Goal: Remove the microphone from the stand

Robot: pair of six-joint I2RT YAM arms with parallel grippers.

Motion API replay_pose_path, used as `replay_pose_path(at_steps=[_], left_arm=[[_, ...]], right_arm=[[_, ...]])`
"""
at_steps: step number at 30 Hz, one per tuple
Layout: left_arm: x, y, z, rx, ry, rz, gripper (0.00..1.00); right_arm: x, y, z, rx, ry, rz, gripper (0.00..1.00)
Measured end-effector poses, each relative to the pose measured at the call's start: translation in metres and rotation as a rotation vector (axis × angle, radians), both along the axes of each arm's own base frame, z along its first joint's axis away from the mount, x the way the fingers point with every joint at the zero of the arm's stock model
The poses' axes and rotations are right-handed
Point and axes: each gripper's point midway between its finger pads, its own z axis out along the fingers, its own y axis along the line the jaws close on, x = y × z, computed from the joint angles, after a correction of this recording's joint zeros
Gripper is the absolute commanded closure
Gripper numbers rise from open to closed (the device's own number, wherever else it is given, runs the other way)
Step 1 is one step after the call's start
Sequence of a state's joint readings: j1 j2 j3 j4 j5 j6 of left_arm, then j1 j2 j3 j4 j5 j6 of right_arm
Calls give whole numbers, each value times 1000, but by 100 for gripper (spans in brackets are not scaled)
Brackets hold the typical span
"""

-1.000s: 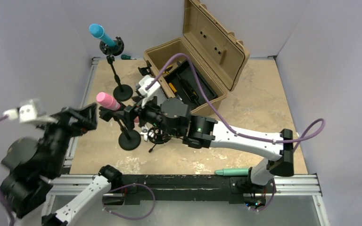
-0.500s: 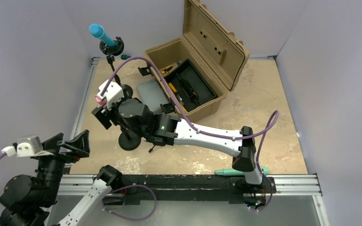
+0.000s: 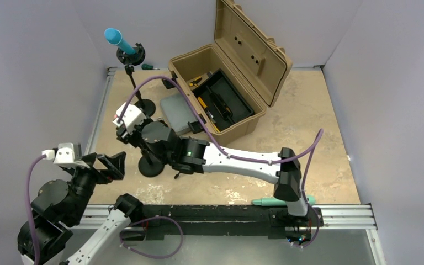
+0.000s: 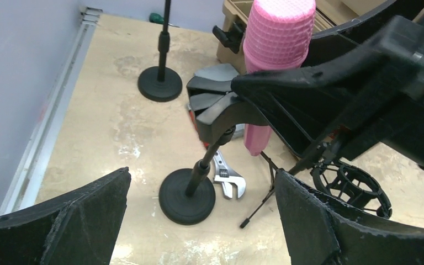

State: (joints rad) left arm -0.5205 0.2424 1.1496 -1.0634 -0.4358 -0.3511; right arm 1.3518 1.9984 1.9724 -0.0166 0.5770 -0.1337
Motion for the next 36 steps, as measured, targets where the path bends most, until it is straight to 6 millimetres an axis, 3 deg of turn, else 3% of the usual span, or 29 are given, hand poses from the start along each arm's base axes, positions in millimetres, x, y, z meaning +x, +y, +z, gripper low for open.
replay_pose_path(at_steps=[5,9,14,18,27,36], left_arm=[[5,-20,-14,-48,45,-67,0],[10,-39,-27,-82,82,-133,0],[15,-57,-35,-96,95,-206,0],[21,-63,-33,-47,81,-240,0],[54,-68,-45,190,137,-258,9],[54,-78,-38,247,77,-343,25]], right_arm=[[-15,-17,3,-15,-43,250,100],[-11,-31,10,-29,-66,459,100],[-7,-33,1,-74,-68,653,100],[-21,-28,-2,-81,-88,774,100],[-31,-29,0,-76,-105,866,100],[-28,-29,-1,-79,-90,870,100]])
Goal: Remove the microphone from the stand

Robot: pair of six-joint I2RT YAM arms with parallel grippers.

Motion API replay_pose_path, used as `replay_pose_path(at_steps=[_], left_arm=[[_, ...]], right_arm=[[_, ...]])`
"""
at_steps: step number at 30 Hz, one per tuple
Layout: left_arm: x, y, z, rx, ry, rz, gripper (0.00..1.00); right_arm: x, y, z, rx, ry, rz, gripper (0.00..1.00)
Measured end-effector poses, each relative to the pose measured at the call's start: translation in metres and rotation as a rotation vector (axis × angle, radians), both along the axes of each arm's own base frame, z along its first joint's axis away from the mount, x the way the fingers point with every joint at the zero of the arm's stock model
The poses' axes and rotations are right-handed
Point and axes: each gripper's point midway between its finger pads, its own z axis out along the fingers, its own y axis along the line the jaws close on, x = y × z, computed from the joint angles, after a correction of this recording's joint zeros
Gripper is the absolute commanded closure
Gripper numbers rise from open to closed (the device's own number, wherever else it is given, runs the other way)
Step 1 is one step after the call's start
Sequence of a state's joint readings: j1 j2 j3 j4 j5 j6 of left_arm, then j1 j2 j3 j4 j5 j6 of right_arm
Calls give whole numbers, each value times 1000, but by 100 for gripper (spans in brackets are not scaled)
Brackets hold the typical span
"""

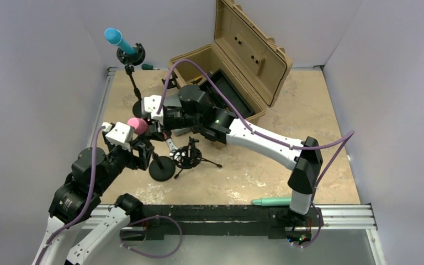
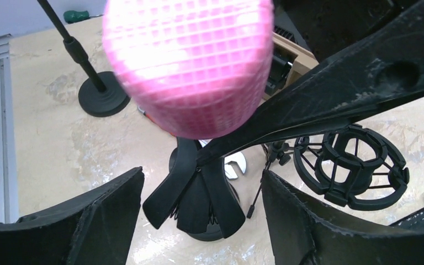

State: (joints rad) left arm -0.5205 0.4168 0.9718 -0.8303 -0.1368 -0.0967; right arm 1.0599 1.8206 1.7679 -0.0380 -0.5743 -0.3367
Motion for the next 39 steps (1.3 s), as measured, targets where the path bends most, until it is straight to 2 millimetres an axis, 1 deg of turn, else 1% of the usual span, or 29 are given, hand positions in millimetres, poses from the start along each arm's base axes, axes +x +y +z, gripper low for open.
replay_pose_path(at_steps=[1,3,6,8,11,12,13,15,16,23,26,29,32,33,34,36,37,38,39], left_arm=[[0,-1,-1,6,3,-6,24],[2,-3,-4,18,18,-17,17],[3,-5,-12,38,56,-24,15],[3,-5,-17,51,80,-24,17],[2,-5,-21,61,96,-24,25],[2,-5,-21,61,95,-24,32],[2,-5,-21,60,95,-23,43],[3,-3,-21,63,94,-15,98],[3,-2,-21,63,96,-4,100],[8,-2,-23,77,119,8,100],[7,0,-24,77,120,20,100],[4,3,-23,72,117,30,100],[4,5,-23,72,112,36,100],[4,5,-23,72,111,36,100],[4,4,-22,71,109,35,100],[4,3,-22,75,106,25,100],[5,3,-22,75,104,23,100],[5,3,-23,76,104,26,100],[4,4,-23,76,104,29,100]], right_arm=[[0,0,0,0,2,1,100],[1,1,0,1,4,2,100],[1,2,0,2,7,4,100],[2,3,0,1,9,4,100],[2,3,-1,2,10,10,100],[1,3,0,2,11,12,100],[2,3,0,2,11,13,100],[1,3,0,2,16,17,100],[0,3,-1,0,18,22,100],[8,5,19,66,15,-16,100],[13,6,20,89,57,-58,100],[16,4,26,129,132,-133,100],[21,-5,42,189,231,-224,100],[22,-15,60,242,288,-263,100],[24,-18,65,255,297,-273,100],[26,-35,98,349,344,-301,100],[29,-49,117,404,367,-323,100],[34,-69,142,474,379,-357,100],[39,-86,162,532,373,-387,100]])
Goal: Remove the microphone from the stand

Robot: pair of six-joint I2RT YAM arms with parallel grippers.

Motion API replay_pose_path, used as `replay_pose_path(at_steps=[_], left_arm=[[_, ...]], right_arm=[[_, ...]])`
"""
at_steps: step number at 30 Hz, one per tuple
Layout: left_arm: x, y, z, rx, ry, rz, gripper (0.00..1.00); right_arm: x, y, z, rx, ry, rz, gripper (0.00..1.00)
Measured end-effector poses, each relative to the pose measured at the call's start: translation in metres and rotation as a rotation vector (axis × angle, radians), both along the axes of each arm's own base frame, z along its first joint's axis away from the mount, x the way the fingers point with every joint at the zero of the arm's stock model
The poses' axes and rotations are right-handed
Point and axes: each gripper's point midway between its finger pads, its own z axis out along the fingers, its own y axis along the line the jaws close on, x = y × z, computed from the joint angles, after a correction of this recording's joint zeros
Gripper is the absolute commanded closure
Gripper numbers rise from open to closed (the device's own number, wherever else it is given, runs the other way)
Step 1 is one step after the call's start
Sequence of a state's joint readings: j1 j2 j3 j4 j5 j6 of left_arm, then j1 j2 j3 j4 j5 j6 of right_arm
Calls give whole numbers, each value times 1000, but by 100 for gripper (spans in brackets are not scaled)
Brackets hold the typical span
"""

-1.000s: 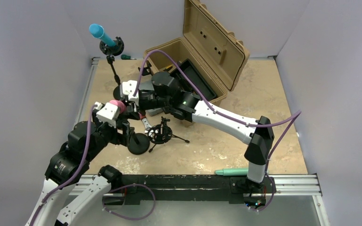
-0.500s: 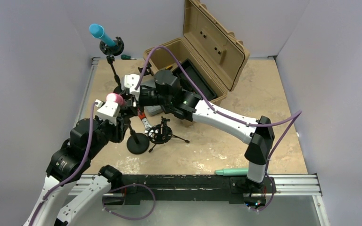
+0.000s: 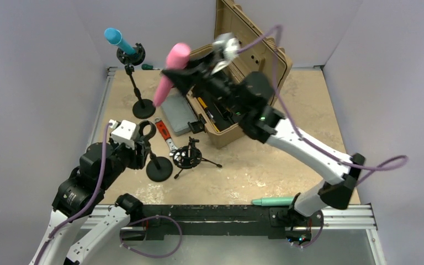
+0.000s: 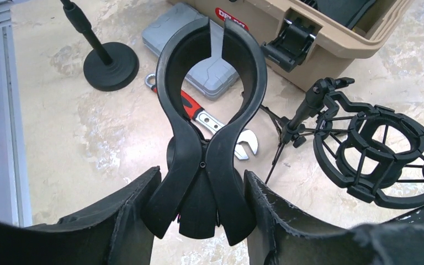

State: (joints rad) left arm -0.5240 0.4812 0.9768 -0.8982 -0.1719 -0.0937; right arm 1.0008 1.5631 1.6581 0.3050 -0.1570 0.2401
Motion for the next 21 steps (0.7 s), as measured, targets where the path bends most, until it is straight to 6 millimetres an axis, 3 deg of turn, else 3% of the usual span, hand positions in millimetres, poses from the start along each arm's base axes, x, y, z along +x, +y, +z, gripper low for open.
replay_pose_path(at_steps=[4,6,8,12,14,17,21], left_arm=[[-3,2,0,-4,-8,3,100],[-4,3,1,-7,-11,6,99],[-5,5,1,-13,-11,17,77],[-5,6,0,-23,-6,32,38],[-6,7,1,-28,-1,35,26],[-9,8,3,-32,5,39,23],[-11,9,19,-50,-28,38,22]], right_arm=[[21,-102,76,211,-37,-288,100],[16,-139,90,268,-32,-378,100],[8,-169,85,287,-4,-448,100],[6,-211,23,213,131,-580,100],[4,-230,-25,139,224,-640,100],[-10,-260,-92,39,359,-692,100],[-36,-296,-133,38,499,-707,100]])
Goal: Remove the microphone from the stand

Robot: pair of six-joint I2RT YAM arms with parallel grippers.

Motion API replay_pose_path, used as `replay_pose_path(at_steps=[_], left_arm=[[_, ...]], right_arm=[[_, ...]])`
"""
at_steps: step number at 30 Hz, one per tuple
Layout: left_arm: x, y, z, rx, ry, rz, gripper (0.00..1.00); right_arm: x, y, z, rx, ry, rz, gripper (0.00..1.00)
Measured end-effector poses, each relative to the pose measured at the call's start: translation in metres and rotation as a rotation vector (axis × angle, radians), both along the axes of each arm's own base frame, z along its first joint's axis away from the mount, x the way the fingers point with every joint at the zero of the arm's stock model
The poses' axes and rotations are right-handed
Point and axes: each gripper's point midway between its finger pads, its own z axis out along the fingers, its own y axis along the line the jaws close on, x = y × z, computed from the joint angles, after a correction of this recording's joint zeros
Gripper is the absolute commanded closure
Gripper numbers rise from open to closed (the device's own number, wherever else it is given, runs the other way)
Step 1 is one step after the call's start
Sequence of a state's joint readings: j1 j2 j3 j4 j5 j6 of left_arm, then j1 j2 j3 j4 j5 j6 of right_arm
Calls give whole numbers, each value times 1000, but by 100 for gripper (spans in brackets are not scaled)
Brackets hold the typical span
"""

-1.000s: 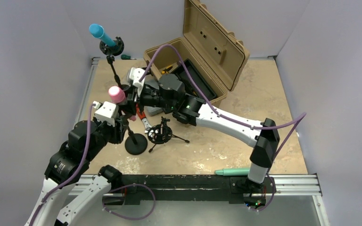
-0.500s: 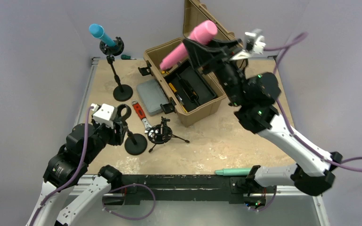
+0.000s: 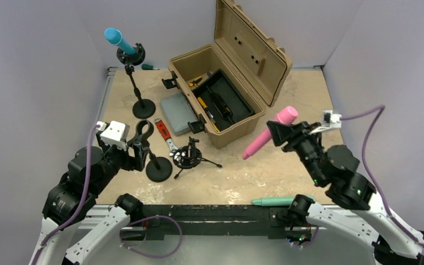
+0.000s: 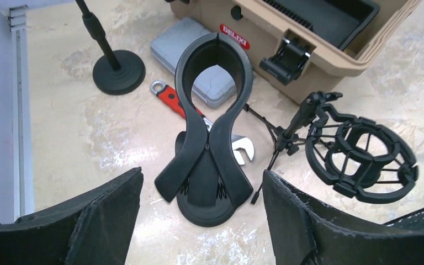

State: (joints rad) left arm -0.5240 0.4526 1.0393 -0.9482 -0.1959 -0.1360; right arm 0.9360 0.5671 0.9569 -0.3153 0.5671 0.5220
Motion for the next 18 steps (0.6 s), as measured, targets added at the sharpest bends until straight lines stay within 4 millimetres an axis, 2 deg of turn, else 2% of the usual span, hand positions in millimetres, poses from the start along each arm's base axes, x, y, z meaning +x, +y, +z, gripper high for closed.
replay_pose_path(at_steps=[3,5,8,10,13,15,18], left_arm=[[-2,1,13,-17,-29,0,21],[-3,1,20,-28,-45,0,21],[-5,2,28,-48,-57,3,21],[-7,2,36,-72,-67,7,20],[-14,4,50,-110,-87,8,20],[-19,6,63,-137,-108,10,20],[-26,11,78,-172,-132,21,19]], right_arm=[[-13,-17,-19,86,73,-18,100],[-15,-15,-43,129,152,-23,100],[-10,1,-101,132,316,-43,100],[-7,12,-150,99,447,-71,100],[-7,18,-194,78,564,-115,100],[-5,14,-203,98,594,-145,100],[7,4,-203,166,601,-207,100]])
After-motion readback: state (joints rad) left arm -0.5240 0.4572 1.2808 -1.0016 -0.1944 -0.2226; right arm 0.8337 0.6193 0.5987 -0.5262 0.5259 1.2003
